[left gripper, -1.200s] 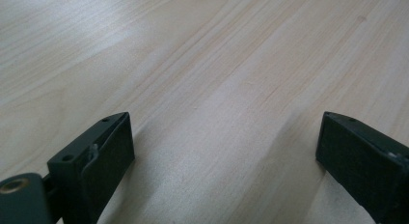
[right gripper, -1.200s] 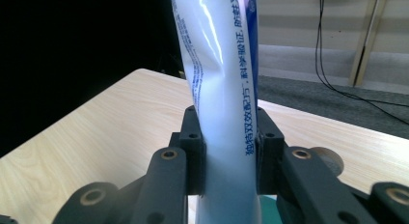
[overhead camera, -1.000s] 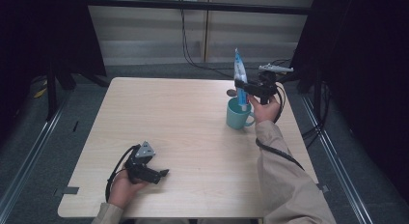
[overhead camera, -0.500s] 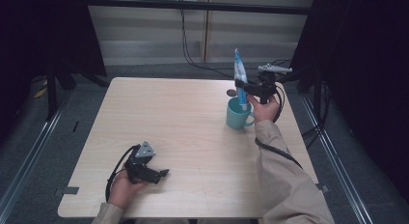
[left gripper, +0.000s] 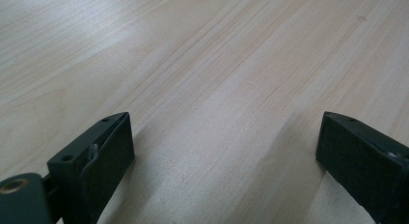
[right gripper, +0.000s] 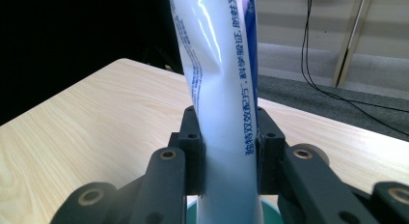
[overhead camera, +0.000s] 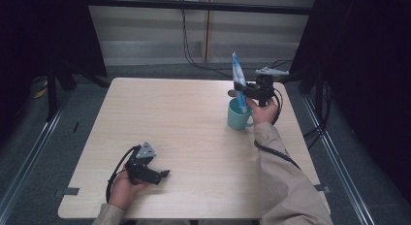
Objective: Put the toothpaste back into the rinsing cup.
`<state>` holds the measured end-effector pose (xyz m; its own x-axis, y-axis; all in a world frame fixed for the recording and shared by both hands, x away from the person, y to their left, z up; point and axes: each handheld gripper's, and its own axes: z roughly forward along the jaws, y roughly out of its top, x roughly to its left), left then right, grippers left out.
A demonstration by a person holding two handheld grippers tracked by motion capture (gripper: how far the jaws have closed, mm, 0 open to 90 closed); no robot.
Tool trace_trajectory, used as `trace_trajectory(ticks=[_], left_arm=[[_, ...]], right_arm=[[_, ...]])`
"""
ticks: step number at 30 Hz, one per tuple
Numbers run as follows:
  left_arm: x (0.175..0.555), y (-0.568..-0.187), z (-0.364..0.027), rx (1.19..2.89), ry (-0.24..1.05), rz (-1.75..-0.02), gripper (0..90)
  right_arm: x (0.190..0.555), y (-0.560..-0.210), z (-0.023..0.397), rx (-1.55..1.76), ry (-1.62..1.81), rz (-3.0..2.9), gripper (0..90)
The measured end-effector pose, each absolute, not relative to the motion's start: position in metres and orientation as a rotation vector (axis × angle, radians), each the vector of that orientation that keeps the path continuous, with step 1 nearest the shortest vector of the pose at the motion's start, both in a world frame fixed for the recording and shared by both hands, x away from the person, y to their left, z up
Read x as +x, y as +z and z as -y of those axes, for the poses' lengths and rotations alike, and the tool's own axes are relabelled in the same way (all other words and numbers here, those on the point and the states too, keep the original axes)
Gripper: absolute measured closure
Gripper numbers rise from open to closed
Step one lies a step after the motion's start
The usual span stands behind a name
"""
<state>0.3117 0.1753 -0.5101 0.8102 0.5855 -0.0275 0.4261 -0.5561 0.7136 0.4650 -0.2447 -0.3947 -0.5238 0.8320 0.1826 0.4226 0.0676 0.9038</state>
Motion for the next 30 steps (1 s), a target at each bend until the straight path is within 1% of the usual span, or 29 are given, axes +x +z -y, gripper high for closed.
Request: trace_trajectory(ticks=[30], left_arm=[[0.312,-0.510,-0.176,2.259,0.275,-0.729,5.9]], right_arm=[[0.456,-0.422,0.239,1.256,1.344,-2.015,69.7]])
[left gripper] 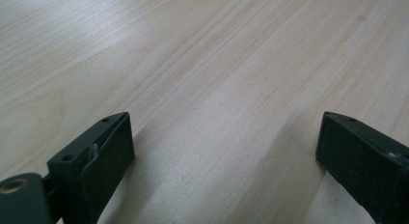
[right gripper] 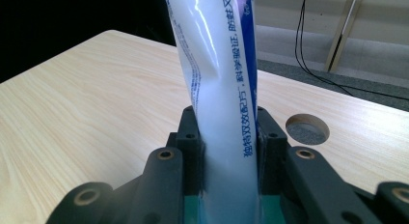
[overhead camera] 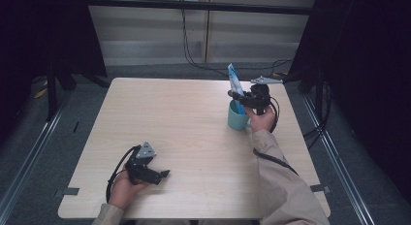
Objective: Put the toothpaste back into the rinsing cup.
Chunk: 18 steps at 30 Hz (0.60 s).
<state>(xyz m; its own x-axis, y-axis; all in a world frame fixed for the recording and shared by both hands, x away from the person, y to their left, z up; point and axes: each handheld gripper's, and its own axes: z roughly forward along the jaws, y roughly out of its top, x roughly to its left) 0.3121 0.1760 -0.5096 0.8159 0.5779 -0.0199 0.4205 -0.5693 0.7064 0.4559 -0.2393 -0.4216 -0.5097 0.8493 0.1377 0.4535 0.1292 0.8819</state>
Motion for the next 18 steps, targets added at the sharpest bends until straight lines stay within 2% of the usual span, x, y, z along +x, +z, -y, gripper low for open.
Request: trace_trajectory(ticks=[7,9,18], left_arm=[[0.312,-0.510,-0.176,2.258,0.275,-0.730,5.9],[0.312,-0.510,-0.176,2.259,0.275,-0.729,5.9],[0.312,-0.510,-0.176,2.259,0.276,-0.730,5.9]], right_arm=[[0.456,-0.425,0.239,1.252,1.327,-2.036,68.8],[0.455,-0.426,0.239,1.258,1.331,-2.034,66.2],[0.455,-0.434,0.244,1.297,1.289,-2.079,66.9]])
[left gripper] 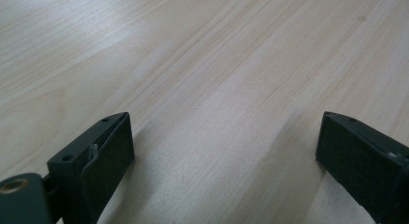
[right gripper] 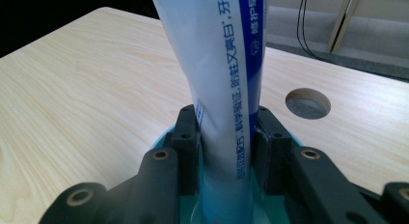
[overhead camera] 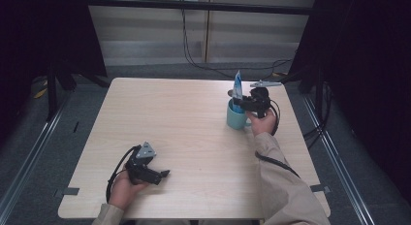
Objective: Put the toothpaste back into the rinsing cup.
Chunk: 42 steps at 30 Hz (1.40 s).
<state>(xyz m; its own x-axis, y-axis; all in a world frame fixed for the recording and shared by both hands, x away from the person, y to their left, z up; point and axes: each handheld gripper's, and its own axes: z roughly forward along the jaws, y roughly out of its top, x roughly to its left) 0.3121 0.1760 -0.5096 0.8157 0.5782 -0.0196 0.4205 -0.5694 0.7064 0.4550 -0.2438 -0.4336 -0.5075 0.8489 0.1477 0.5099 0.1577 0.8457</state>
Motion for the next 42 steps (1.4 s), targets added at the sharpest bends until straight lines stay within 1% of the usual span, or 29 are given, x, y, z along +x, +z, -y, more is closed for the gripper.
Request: trace_trajectory(ticks=[34,42], left_arm=[[0.3120,-0.5096,-0.1759,2.258,0.276,-0.730,5.9],[0.3120,-0.5096,-0.1757,2.259,0.277,-0.732,5.8]], right_arm=[[0.4533,-0.4310,0.2483,1.324,1.233,-2.089,61.1],[0.4541,-0.4298,0.2478,1.346,1.228,-2.093,56.9]])
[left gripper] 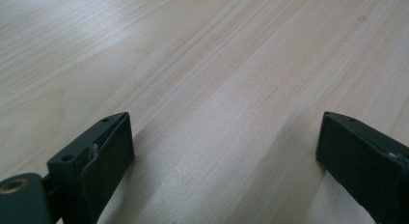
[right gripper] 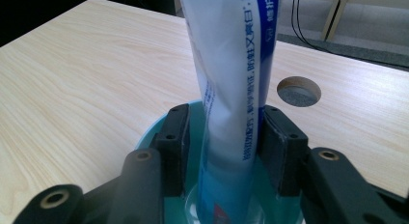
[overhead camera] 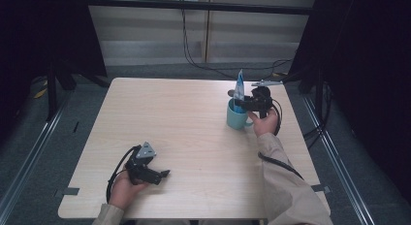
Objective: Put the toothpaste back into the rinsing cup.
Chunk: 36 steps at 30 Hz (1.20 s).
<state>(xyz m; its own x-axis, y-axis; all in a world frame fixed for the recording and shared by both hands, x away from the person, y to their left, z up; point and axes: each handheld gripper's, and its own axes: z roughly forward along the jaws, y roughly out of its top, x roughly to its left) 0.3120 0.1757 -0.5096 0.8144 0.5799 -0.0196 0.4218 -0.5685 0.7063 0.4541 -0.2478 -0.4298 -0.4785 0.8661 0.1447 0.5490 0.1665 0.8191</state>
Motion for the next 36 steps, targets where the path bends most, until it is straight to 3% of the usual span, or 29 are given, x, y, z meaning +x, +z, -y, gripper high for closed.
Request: trace_trajectory(ticks=[36], left_arm=[[0.3121,-0.5099,-0.1756,2.255,0.276,-0.731,5.8]], right_arm=[[0.4548,-0.4216,0.2427,1.361,1.153,-2.097,19.7]])
